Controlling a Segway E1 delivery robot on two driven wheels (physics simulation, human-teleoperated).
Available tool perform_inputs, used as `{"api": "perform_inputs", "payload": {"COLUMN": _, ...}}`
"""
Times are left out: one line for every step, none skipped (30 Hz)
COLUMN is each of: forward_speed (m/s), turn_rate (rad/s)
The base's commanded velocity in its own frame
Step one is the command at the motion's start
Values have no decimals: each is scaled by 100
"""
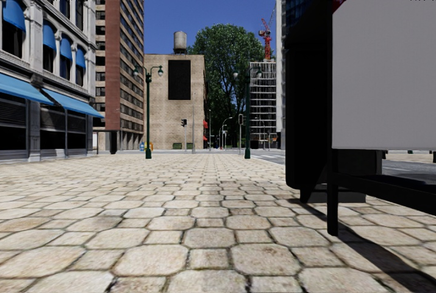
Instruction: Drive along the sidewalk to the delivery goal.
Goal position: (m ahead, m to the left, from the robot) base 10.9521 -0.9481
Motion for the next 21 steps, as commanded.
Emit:
{"api": "perform_inputs", "payload": {"forward_speed": 200, "turn_rate": 0}}
{"api": "perform_inputs", "payload": {"forward_speed": 200, "turn_rate": 0}}
{"api": "perform_inputs", "payload": {"forward_speed": 200, "turn_rate": 0}}
{"api": "perform_inputs", "payload": {"forward_speed": 200, "turn_rate": 0}}
{"api": "perform_inputs", "payload": {"forward_speed": 200, "turn_rate": 0}}
{"api": "perform_inputs", "payload": {"forward_speed": 200, "turn_rate": 0}}
{"api": "perform_inputs", "payload": {"forward_speed": 200, "turn_rate": 0}}
{"api": "perform_inputs", "payload": {"forward_speed": 200, "turn_rate": 0}}
{"api": "perform_inputs", "payload": {"forward_speed": 200, "turn_rate": 0}}
{"api": "perform_inputs", "payload": {"forward_speed": 200, "turn_rate": 0}}
{"api": "perform_inputs", "payload": {"forward_speed": 200, "turn_rate": 0}}
{"api": "perform_inputs", "payload": {"forward_speed": 200, "turn_rate": 0}}
{"api": "perform_inputs", "payload": {"forward_speed": 200, "turn_rate": 0}}
{"api": "perform_inputs", "payload": {"forward_speed": 200, "turn_rate": 0}}
{"api": "perform_inputs", "payload": {"forward_speed": 200, "turn_rate": 0}}
{"api": "perform_inputs", "payload": {"forward_speed": 200, "turn_rate": 0}}
{"api": "perform_inputs", "payload": {"forward_speed": 200, "turn_rate": 0}}
{"api": "perform_inputs", "payload": {"forward_speed": 200, "turn_rate": 0}}
{"api": "perform_inputs", "payload": {"forward_speed": 200, "turn_rate": 0}}
{"api": "perform_inputs", "payload": {"forward_speed": 200, "turn_rate": 0}}
{"api": "perform_inputs", "payload": {"forward_speed": 200, "turn_rate": 0}}
